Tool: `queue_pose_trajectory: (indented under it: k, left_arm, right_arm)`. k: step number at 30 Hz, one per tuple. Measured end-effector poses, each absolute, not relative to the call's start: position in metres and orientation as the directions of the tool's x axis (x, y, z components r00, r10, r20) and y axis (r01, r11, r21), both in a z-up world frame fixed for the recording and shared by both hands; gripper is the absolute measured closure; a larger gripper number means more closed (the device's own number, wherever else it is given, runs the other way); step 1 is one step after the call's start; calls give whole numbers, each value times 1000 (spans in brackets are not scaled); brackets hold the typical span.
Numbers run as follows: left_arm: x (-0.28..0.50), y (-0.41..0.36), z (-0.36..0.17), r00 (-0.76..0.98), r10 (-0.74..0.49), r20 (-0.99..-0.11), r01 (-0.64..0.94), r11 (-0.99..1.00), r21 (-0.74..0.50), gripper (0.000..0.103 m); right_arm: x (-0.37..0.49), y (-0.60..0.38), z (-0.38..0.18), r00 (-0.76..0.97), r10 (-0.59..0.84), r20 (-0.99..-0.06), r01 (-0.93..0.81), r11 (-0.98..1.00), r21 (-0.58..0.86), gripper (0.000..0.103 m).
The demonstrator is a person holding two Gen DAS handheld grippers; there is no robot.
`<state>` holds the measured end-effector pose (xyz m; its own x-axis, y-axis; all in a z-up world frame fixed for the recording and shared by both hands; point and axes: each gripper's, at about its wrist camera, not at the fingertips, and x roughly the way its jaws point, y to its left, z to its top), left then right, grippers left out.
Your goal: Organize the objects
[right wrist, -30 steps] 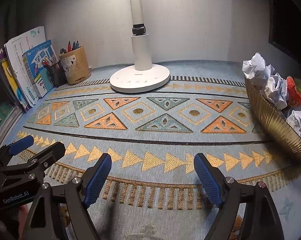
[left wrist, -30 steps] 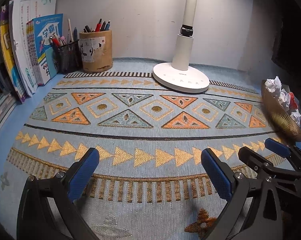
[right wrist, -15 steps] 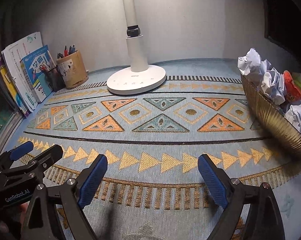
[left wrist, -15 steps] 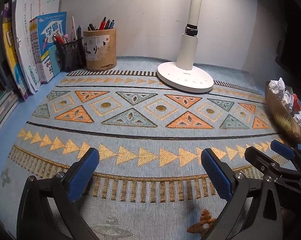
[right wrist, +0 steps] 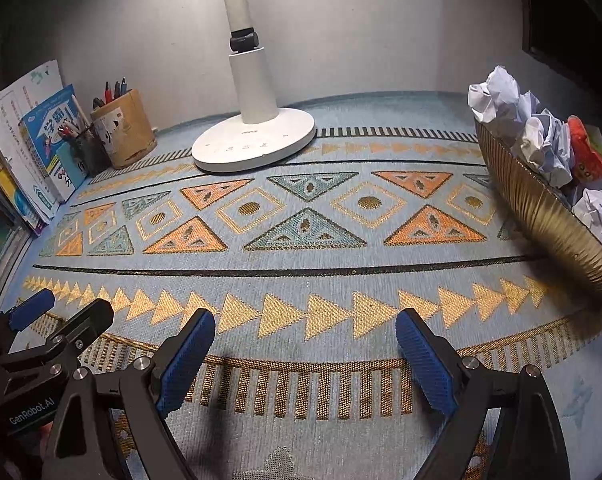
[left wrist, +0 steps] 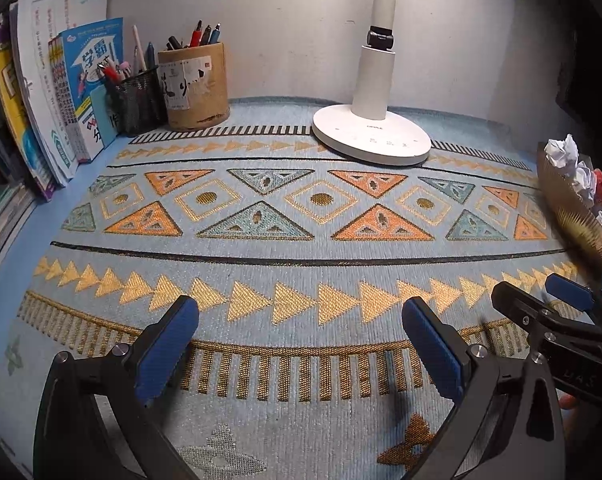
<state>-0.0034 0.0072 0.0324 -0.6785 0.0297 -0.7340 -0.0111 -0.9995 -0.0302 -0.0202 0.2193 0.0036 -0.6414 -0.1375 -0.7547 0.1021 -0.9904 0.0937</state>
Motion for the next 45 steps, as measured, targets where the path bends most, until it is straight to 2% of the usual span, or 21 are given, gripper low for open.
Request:
queue_pose_trajectory:
  k: [7,12,19,45]
  left_arm:
    - [-9,15,26,-632,-9,-775,-26,-999,33,1]
    - [-20,4,19,-575,11,-818,-1,-1000,-12,1]
    - [-20,3,19,-579,-6,-815,24,-1000,-9,1]
    - [-20,2,19,-586,-5,-811,14,-1000,-5,0]
  right_arm:
    - [-27,217,-4,-594,-118,-796,94,-993,77,12]
    - [-28,210,-7,-581,-84,-809,97,-995,33,8]
    - [-32,205,-9,-558,-70,-827,115,-993,7,0]
    - [-27,202,-10,-585,-71,-808,136,-991,-12,0]
